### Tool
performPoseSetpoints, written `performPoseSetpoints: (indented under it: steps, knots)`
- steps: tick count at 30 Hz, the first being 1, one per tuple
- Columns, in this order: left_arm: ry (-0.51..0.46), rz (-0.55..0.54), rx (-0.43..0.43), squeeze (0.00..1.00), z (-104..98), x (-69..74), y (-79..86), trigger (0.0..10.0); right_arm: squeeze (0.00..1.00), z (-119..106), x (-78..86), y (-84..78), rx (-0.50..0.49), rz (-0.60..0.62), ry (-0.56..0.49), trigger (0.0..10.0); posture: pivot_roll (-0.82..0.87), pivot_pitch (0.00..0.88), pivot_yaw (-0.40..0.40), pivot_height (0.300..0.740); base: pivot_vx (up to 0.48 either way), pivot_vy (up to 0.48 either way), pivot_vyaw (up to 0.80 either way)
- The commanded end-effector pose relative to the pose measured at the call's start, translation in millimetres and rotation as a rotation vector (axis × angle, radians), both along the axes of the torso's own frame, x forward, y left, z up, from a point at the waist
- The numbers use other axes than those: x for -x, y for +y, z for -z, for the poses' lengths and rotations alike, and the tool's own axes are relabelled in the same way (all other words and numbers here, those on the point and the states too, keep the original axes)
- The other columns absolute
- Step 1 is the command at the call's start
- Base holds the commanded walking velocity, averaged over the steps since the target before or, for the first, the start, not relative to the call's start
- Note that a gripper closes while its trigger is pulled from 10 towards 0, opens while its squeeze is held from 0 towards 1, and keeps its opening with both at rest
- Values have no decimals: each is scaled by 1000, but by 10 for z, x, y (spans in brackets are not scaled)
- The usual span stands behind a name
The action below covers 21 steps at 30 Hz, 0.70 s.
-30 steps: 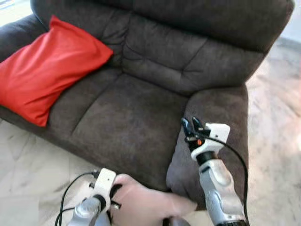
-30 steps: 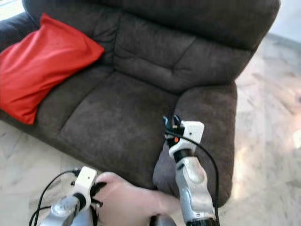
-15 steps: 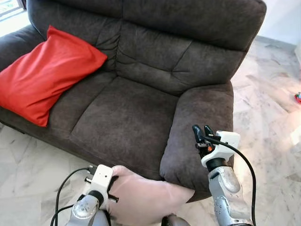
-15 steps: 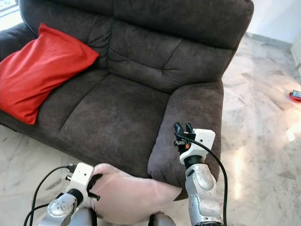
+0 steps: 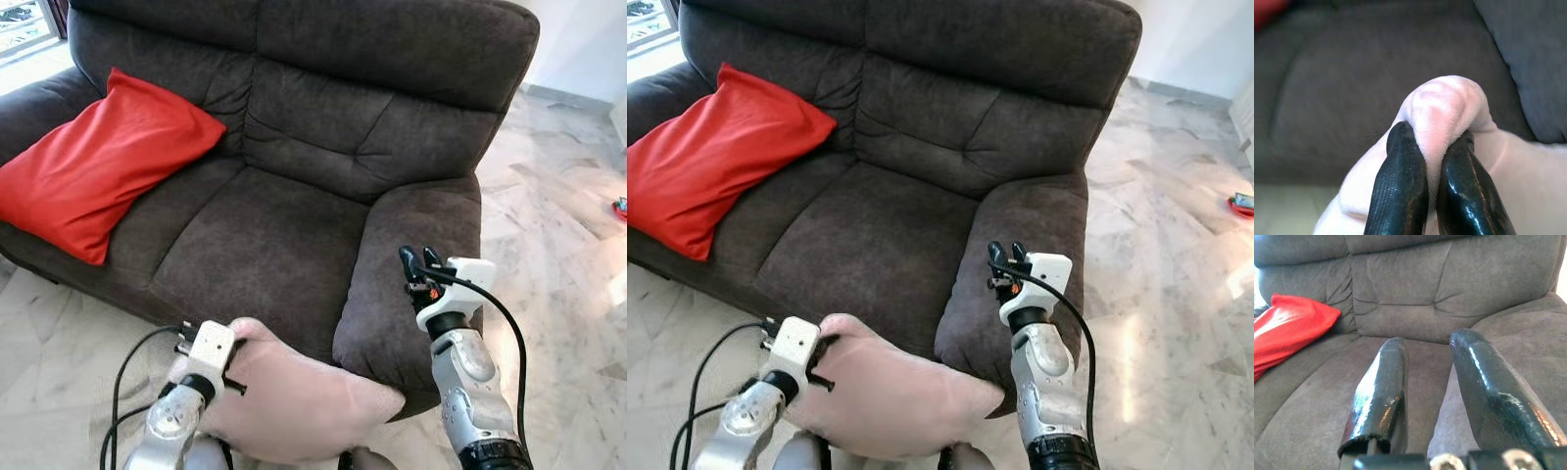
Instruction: Move the pillow to the sofa from floor
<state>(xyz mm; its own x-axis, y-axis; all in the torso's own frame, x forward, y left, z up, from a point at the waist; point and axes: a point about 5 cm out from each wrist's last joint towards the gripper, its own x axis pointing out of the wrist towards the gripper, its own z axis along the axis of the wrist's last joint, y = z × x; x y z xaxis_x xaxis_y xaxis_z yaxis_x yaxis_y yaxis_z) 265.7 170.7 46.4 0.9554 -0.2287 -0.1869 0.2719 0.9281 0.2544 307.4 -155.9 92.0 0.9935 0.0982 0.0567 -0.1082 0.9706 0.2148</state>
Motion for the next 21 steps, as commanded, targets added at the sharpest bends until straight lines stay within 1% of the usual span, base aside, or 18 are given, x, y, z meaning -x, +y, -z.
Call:
performPoseSetpoints:
  steps: [1,2,4,5,8,10,11,13,14,17,21]
  knots:
    - [-231,-18,4,0,-445,-155,35,10000,0,-10,-20,-57,0,20,-8,10000,57,0,-69,697,0,0,0]
    - [-259,-25,4,0,-524,-86,48,10000,0,-22,-37,-75,3,22,-13,10000,67,0,-70,697,0,0,0]
    - [-278,-31,-4,0,-586,-14,58,10000,0,-25,-50,-87,6,23,-15,10000,68,0,-68,697,0,0,0]
    - [-295,-44,-7,0,-638,49,72,10000,0,-24,-56,-97,10,25,-17,10000,69,0,-68,697,0,0,0]
    - [-319,-70,-6,0,-711,117,93,10000,0,-13,-62,-114,12,28,-17,10000,74,0,-64,697,0,0,0]
    - [-329,-75,-7,0,-737,124,96,10000,0,-14,-64,-117,13,30,-18,10000,73,0,-63,697,0,0,0]
    - [-378,-89,-3,0,-853,91,88,10000,0,-21,-60,-115,12,30,-22,10000,72,0,-64,697,0,0,0]
    - [-414,-96,10,0,-947,26,66,10000,0,-17,-56,-111,12,31,-24,10000,76,0,-65,697,0,0,0]
    - [-426,-90,25,0,-981,-73,26,10000,0,-8,-48,-106,12,32,-24,10000,76,0,-68,697,0,0,0]
    - [-423,-82,50,0,-988,-208,-49,10000,0,0,-33,-96,13,32,-27,10000,64,0,-70,697,0,0,0]
    - [-429,-85,79,0,-1017,-335,-132,10000,0,-47,-14,-107,16,36,-52,10000,45,0,-70,697,0,0,0]
